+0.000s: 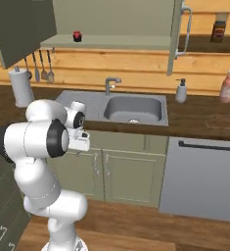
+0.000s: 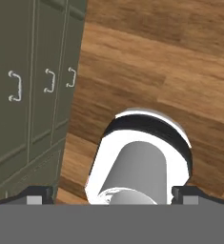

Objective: From the different types of pastries on the counter, select a croissant and place it on the cutting board. Then retrieve a jar of jam from the cabinet and place it alongside the croissant on the cutting board.

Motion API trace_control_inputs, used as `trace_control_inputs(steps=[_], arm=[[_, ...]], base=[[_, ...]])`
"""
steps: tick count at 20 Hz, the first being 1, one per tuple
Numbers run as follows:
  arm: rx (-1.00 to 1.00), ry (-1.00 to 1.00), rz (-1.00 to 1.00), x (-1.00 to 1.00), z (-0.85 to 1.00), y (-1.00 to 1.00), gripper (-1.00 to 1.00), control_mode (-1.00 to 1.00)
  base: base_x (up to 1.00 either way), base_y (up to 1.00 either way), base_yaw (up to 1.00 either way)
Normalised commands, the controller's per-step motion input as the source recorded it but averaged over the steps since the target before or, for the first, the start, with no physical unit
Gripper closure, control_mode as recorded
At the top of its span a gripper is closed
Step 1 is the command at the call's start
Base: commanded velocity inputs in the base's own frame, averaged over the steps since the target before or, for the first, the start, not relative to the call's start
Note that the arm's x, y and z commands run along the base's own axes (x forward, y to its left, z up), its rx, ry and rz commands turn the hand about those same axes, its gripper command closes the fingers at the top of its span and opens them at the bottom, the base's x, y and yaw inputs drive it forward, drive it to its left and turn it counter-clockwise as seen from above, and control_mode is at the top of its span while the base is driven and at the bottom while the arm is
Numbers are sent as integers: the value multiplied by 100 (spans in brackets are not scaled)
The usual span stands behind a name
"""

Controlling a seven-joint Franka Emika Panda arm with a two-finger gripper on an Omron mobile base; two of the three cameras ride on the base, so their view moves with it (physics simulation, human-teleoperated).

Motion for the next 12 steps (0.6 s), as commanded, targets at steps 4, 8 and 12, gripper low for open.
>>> trace_control_inputs(steps=[4, 8, 12], arm=[[0, 0, 0, 0, 0, 0, -100, 100], [0, 0, 0, 0, 0, 0, -100, 100], [0, 0, 0, 0, 0, 0, -100, 100]], base=[[94, 0, 12], [76, 9, 9], [97, 19, 3]])
